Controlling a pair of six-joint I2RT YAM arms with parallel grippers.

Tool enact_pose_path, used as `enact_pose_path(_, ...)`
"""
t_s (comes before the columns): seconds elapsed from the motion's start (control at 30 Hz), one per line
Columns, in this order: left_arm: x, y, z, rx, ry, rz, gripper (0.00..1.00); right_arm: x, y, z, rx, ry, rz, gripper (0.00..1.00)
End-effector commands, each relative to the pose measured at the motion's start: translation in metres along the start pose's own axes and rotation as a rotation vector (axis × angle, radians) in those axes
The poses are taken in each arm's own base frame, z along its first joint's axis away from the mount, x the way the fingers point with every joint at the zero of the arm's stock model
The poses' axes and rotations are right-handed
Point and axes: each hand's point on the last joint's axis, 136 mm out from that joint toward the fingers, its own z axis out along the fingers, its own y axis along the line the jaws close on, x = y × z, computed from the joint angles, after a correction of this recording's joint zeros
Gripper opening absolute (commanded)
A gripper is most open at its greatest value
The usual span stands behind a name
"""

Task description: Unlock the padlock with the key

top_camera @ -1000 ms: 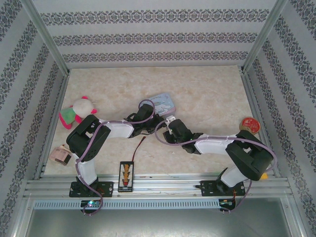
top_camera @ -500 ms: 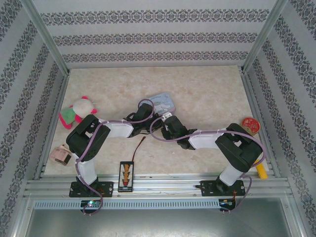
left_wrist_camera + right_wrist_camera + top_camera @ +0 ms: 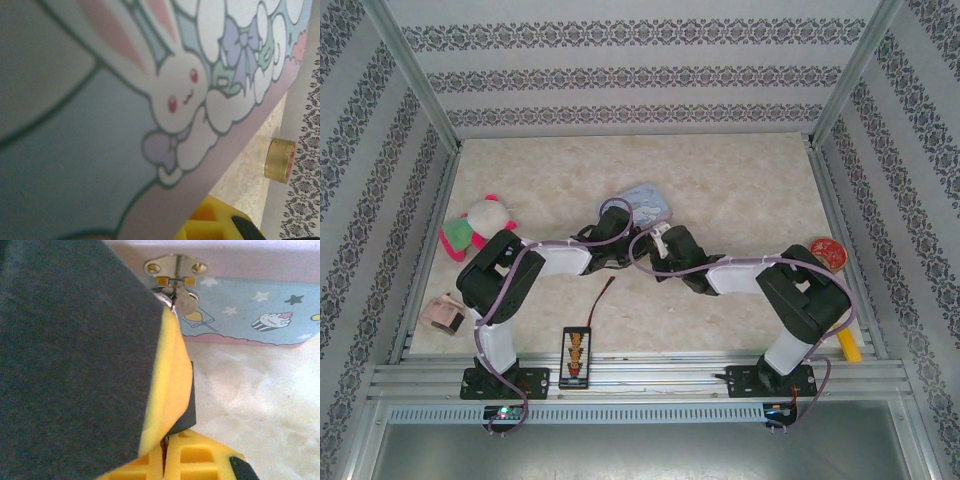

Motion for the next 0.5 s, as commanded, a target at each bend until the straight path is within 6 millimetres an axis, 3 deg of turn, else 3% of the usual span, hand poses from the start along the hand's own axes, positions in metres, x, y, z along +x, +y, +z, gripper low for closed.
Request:
enact_pose_path(0.0,0.0169,-0.0106,0.0035,0.038,0.112,-0.003,0.03,-0.0114,0.0183,0.0009,-0.168,-0.003,0.026,0.0)
enact_pose_path(0.23,0.0205,-0.0074,0.0021,0.037,0.123,-0.002,0.14,-0.0191,0.0207,0.0022,-0.377,0.02,0.184,0.0)
enact_pose_path(0.47,0.0189,-0.0073,-0.0018,0.043,0.102,-0.003,0.27,-0.0132,0.0158,0.0057,-0.404,0.045,0.281,0.0)
